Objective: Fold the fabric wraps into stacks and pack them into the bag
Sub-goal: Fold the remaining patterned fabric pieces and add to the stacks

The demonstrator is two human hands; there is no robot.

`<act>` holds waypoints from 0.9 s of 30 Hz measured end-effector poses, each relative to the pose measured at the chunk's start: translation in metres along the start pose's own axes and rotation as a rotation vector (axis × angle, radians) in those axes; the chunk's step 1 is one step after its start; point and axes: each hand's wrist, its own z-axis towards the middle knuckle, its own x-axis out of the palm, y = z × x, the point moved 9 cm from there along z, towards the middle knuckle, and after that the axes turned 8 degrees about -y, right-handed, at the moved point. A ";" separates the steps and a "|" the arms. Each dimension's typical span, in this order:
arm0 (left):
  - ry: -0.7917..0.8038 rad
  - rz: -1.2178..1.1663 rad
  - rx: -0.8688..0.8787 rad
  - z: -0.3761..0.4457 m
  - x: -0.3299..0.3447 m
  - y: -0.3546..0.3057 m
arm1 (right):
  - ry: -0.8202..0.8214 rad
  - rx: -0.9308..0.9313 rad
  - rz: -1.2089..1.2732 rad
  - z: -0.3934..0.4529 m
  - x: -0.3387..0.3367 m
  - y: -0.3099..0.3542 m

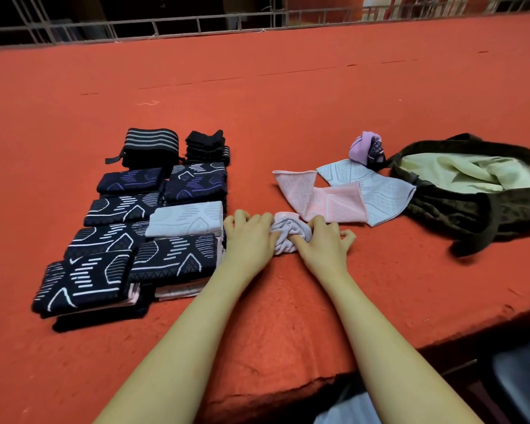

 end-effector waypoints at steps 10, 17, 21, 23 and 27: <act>-0.302 -0.002 -0.116 -0.017 -0.005 -0.008 | -0.095 -0.052 -0.063 -0.004 -0.005 0.006; -0.358 -0.075 -0.131 -0.007 -0.002 -0.011 | -0.139 0.016 -0.112 -0.002 -0.012 0.001; -0.284 -0.061 -0.117 -0.005 0.005 -0.013 | -0.114 0.040 -0.113 0.000 -0.013 0.001; -0.260 -0.057 -0.097 -0.006 0.008 -0.013 | -0.094 0.000 -0.011 -0.001 -0.012 0.004; -0.231 -0.154 -0.103 -0.013 0.004 -0.003 | -0.109 -0.071 0.139 -0.008 -0.017 0.007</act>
